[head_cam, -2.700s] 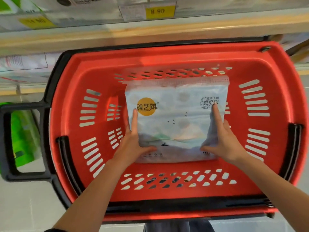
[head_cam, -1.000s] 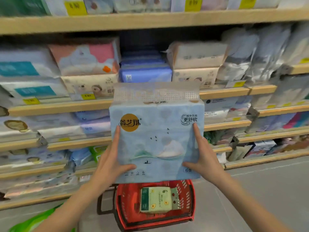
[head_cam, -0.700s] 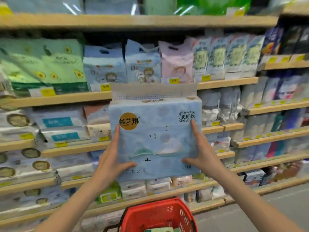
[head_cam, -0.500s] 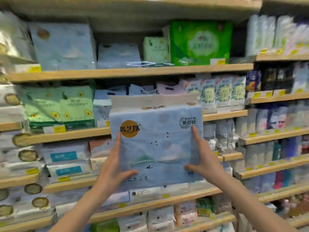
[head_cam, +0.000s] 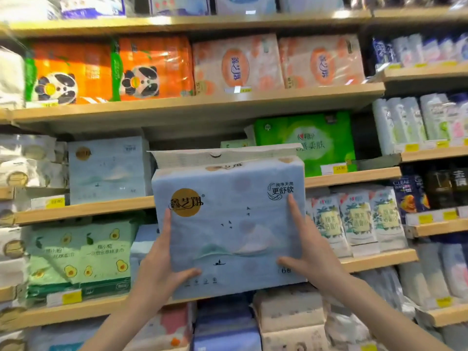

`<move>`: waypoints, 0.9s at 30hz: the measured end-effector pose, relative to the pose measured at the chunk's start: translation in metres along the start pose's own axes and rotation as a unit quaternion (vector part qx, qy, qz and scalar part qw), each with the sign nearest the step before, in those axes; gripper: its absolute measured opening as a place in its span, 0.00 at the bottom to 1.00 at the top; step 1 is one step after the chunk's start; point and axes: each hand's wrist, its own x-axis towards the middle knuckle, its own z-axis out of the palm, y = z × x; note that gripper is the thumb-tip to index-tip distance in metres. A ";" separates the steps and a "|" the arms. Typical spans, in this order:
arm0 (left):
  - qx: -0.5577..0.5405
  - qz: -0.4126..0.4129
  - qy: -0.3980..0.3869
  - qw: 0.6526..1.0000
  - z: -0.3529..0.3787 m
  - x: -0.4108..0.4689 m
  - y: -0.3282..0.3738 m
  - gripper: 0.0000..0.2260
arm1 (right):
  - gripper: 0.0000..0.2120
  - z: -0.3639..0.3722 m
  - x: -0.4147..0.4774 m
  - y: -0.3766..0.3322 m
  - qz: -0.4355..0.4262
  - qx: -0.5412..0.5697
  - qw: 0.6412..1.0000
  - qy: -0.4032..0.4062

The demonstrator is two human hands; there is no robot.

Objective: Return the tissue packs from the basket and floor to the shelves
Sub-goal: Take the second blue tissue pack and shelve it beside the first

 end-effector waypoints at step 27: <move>0.115 0.183 0.182 0.959 -0.067 0.247 -0.081 0.57 | 0.58 0.073 0.274 -0.012 -0.172 0.032 0.965 0.195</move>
